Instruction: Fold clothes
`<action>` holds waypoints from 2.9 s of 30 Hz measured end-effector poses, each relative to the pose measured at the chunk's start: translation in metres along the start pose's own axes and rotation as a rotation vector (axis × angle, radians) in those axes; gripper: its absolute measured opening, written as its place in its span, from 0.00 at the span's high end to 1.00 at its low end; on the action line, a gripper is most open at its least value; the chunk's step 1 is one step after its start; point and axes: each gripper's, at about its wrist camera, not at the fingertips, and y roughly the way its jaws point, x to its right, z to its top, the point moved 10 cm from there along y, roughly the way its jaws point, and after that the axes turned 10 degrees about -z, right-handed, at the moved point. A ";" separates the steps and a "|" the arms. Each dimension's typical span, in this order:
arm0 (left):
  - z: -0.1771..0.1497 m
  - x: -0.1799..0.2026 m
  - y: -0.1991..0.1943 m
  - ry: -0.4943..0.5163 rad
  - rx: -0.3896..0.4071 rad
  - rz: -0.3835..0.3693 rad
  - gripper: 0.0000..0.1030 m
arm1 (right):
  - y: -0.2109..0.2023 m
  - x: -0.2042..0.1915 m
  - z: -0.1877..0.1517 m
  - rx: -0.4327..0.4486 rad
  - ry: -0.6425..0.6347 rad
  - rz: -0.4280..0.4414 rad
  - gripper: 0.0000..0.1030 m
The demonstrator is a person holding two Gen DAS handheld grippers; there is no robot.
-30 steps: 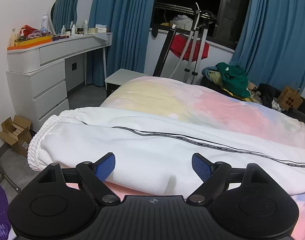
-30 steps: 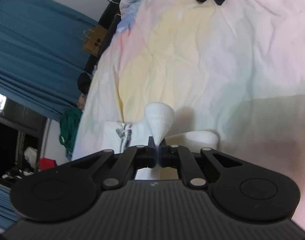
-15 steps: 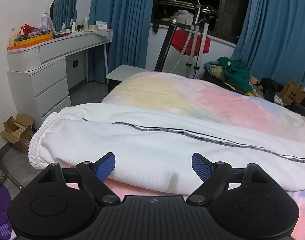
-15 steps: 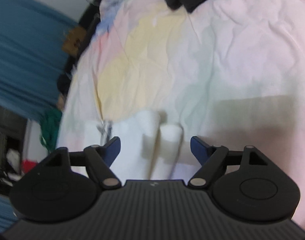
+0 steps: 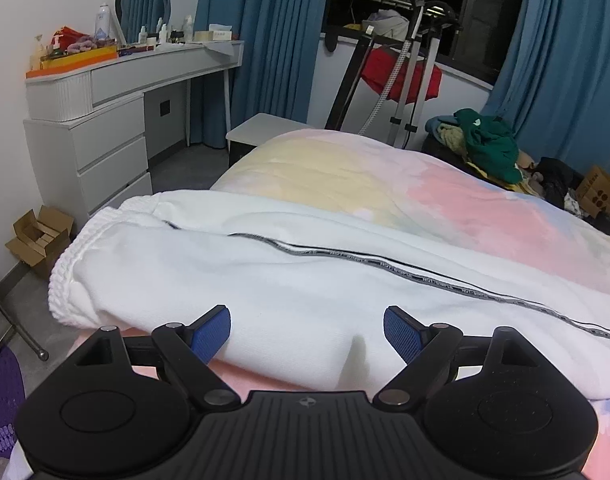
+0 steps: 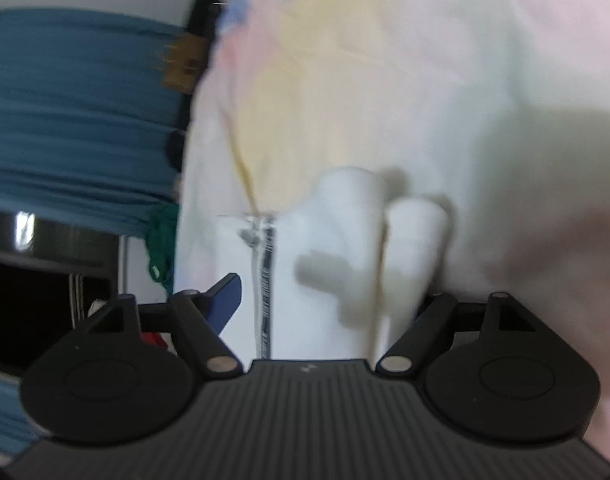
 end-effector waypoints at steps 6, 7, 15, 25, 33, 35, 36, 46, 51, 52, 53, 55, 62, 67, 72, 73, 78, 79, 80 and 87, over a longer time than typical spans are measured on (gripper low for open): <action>0.003 0.015 0.017 0.073 0.016 0.000 0.17 | 0.018 0.000 0.001 -0.030 -0.049 0.030 0.33; 0.002 0.018 0.021 0.088 0.019 -0.005 0.17 | 0.020 0.003 0.001 -0.035 -0.064 0.012 0.42; -0.007 0.076 0.047 0.162 0.018 -0.076 0.17 | 0.013 0.008 0.019 -0.049 -0.133 -0.019 0.89; -0.020 0.108 0.099 0.170 -0.019 -0.079 0.17 | -0.002 -0.020 0.023 0.010 -0.205 0.019 0.90; -0.041 0.094 0.139 0.218 -0.101 0.010 0.14 | -0.011 -0.057 0.016 0.128 -0.385 0.018 0.90; -0.043 0.095 0.143 0.245 -0.111 0.019 0.13 | -0.023 -0.076 0.008 0.188 -0.479 0.036 0.90; -0.044 0.095 0.145 0.250 -0.115 0.019 0.12 | -0.029 -0.087 0.003 0.219 -0.525 0.049 0.90; -0.031 0.082 0.130 0.123 -0.107 -0.077 0.12 | -0.130 -0.212 -0.149 0.485 -1.023 0.306 0.90; -0.006 0.061 0.097 -0.001 -0.015 -0.103 0.12 | -0.154 -0.226 -0.288 0.455 -1.308 0.459 0.90; -0.001 0.054 0.090 -0.036 0.004 -0.105 0.12 | -0.151 -0.217 -0.317 0.433 -1.371 0.476 0.90; 0.002 0.045 0.084 -0.076 0.018 -0.115 0.12 | -0.148 -0.209 -0.346 0.409 -1.433 0.494 0.90; 0.005 0.028 0.079 -0.161 0.023 -0.139 0.11 | -0.133 -0.184 -0.394 0.331 -1.533 0.496 0.90; 0.005 0.007 0.078 -0.306 0.018 -0.171 0.11 | -0.084 -0.115 -0.457 0.160 -1.682 0.381 0.89; 0.024 0.020 0.072 -0.253 0.094 -0.188 0.11 | -0.108 -0.137 -0.466 0.174 -1.661 0.449 0.89; 0.025 0.030 0.061 -0.200 0.134 -0.190 0.08 | -0.102 -0.123 -0.498 0.053 -1.662 0.489 0.89; 0.023 0.031 0.062 -0.187 0.135 -0.189 0.08 | -0.098 -0.117 -0.504 0.036 -1.666 0.484 0.89; 0.014 0.046 0.071 -0.147 0.109 -0.222 0.08 | -0.106 -0.110 -0.500 -0.063 -1.639 0.488 0.85; 0.013 0.050 0.072 -0.133 0.109 -0.231 0.08 | -0.112 -0.109 -0.495 -0.094 -1.635 0.491 0.83; 0.012 0.054 0.072 -0.119 0.110 -0.239 0.08 | -0.117 -0.109 -0.490 -0.124 -1.632 0.493 0.75; -0.005 0.077 0.079 -0.039 0.097 -0.268 0.07 | -0.158 -0.105 -0.454 -0.337 -1.600 0.510 0.44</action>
